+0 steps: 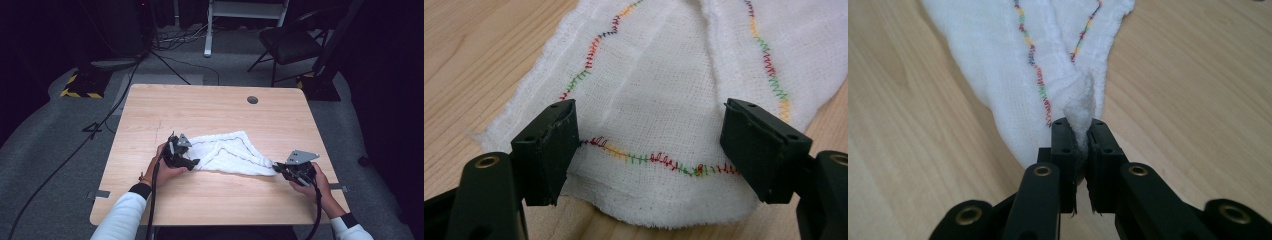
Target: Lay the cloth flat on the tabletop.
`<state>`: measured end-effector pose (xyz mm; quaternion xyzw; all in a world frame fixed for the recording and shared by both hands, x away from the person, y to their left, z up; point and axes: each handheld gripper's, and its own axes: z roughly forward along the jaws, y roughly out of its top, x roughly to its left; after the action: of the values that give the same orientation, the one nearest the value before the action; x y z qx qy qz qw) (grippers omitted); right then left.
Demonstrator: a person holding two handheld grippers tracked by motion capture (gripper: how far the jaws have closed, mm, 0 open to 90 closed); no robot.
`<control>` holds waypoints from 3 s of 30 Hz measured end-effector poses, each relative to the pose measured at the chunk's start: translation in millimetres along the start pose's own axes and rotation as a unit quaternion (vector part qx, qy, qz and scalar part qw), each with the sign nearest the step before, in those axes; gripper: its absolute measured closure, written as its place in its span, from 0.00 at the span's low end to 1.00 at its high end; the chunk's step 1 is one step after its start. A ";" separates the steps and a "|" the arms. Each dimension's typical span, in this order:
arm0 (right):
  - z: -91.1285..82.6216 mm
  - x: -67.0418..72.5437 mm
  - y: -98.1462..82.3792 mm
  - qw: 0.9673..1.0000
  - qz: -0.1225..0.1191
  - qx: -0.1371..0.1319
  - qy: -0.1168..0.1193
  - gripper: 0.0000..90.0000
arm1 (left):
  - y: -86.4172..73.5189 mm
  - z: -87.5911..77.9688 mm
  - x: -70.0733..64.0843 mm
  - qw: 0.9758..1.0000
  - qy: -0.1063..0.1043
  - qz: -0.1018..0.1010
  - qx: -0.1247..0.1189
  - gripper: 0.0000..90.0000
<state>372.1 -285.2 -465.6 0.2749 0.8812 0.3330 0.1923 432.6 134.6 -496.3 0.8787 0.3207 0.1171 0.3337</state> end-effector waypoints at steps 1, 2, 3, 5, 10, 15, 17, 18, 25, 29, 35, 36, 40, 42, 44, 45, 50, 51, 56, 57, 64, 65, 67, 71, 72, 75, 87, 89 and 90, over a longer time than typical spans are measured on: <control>-1.6 1.7 -2.6 1.000 -0.003 0.000 0.003 0.93 | 0.3 -0.1 0.1 1.000 0.000 0.002 0.001 0.26; -3.0 3.4 -5.2 1.000 0.001 0.001 0.007 0.93 | 0.5 0.2 0.4 1.000 -0.002 0.005 0.002 0.26; -4.3 4.3 -8.0 1.000 0.000 0.003 0.010 0.93 | 0.7 1.0 1.0 1.000 -0.005 0.007 -0.001 0.26; -7.3 6.8 -13.3 1.000 0.005 0.005 0.022 0.92 | 2.8 3.5 3.9 1.000 -0.006 0.012 -0.004 0.26; -10.4 15.2 -23.1 0.999 0.006 0.010 0.034 0.86 | 16.5 14.1 15.2 1.000 -0.006 0.007 0.005 0.24; -12.9 17.1 -28.9 0.999 0.018 0.010 0.044 0.72 | 32.2 23.3 24.2 1.000 -0.003 0.000 0.025 0.22; -16.9 13.8 -30.4 0.998 0.028 -0.003 0.049 0.65 | 35.9 23.3 20.5 0.999 0.003 0.008 0.032 0.22; -19.9 11.6 -30.8 0.998 0.034 -0.012 0.047 0.60 | 37.7 21.7 17.3 0.999 0.002 0.016 0.029 0.24; -29.8 -4.2 -33.3 0.995 0.075 -0.064 0.022 0.50 | 58.7 13.6 -7.7 0.999 -0.043 0.022 -0.025 0.26; -25.1 -3.9 -35.2 0.994 0.076 -0.074 -0.025 0.50 | 71.7 28.7 -25.7 0.998 -0.052 0.042 -0.010 0.28; -21.1 -10.3 -41.5 0.992 0.091 -0.066 -0.053 0.51 | 81.0 54.7 -30.8 0.997 -0.050 0.048 0.022 0.34; -20.4 -10.8 -42.5 0.992 0.092 -0.063 -0.053 0.51 | 80.0 58.4 -29.4 0.997 -0.055 0.043 0.025 0.35; -15.2 -14.9 -46.5 0.992 0.099 -0.052 -0.054 0.50 | 78.6 56.3 -26.2 0.995 -0.083 0.053 0.021 0.47; -13.6 -16.9 -47.6 0.992 0.102 -0.049 -0.053 0.50 | 78.1 53.4 -29.6 0.994 -0.080 0.076 0.022 0.60; -13.7 -17.2 -47.8 0.992 0.102 -0.048 -0.055 0.50 | 77.7 49.3 -33.9 0.992 -0.074 0.097 0.023 0.70; -14.1 -17.0 -47.8 0.992 0.104 -0.047 -0.056 0.50 | 77.6 46.9 -35.9 0.992 -0.067 0.108 0.025 0.75; -14.3 -17.2 -47.9 0.991 0.108 -0.043 -0.062 0.50 | 76.3 32.7 -40.2 0.989 -0.061 0.131 0.011 0.89; -13.8 -17.3 -48.0 0.991 0.108 -0.043 -0.059 0.50 | 75.4 30.1 -41.1 0.989 -0.066 0.134 0.012 0.92; -14.9 -17.0 -47.8 0.991 0.107 -0.044 -0.060 0.50 | 68.4 10.0 -48.9 0.987 -0.060 0.148 -0.007 0.94; -15.3 -17.4 -48.0 0.991 0.107 -0.045 -0.061 0.50 | 66.4 4.4 -51.3 0.987 -0.057 0.148 -0.014 0.93; -13.7 -16.9 -47.1 0.992 0.105 -0.039 -0.060 0.50 | 50.0 -25.0 -68.1 0.982 -0.063 0.175 -0.028 0.89; -13.5 -16.5 -46.7 0.992 0.104 -0.038 -0.060 0.50 | 47.5 -25.6 -69.2 0.982 -0.063 0.175 -0.027 0.90; -12.8 -15.4 -45.8 0.992 0.103 -0.036 -0.061 0.50 | 43.3 -25.8 -70.9 0.982 -0.061 0.180 -0.017 0.90; -11.5 -15.3 -46.0 0.993 0.101 -0.035 -0.057 0.49 | 37.4 -24.5 -72.8 0.982 -0.068 0.178 -0.008 0.91; -11.0 -15.6 -46.1 0.993 0.101 -0.033 -0.056 0.50 | 38.3 -23.3 -71.4 0.982 -0.068 0.174 -0.010 0.89; -9.0 -14.9 -45.6 0.993 0.100 -0.028 -0.055 0.49 | 42.9 -17.0 -67.8 0.988 -0.049 0.149 -0.016 0.78; -9.0 -13.4 -44.8 0.994 0.092 -0.026 -0.055 0.49 | 74.8 14.4 -48.5 0.998 -0.027 0.060 -0.013 0.39; -9.0 -13.6 -44.9 0.994 0.093 -0.026 -0.054 0.50 | 76.3 21.8 -43.8 0.998 -0.030 0.046 -0.002 0.37; -8.9 -13.6 -44.9 0.994 0.093 -0.026 -0.054 0.49 | 76.3 24.6 -42.0 0.999 -0.036 0.040 0.000 0.37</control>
<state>362.1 -326.0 -488.3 0.3681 0.8311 0.3573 0.2147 447.7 51.4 -463.9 0.8945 0.2728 0.0987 0.3402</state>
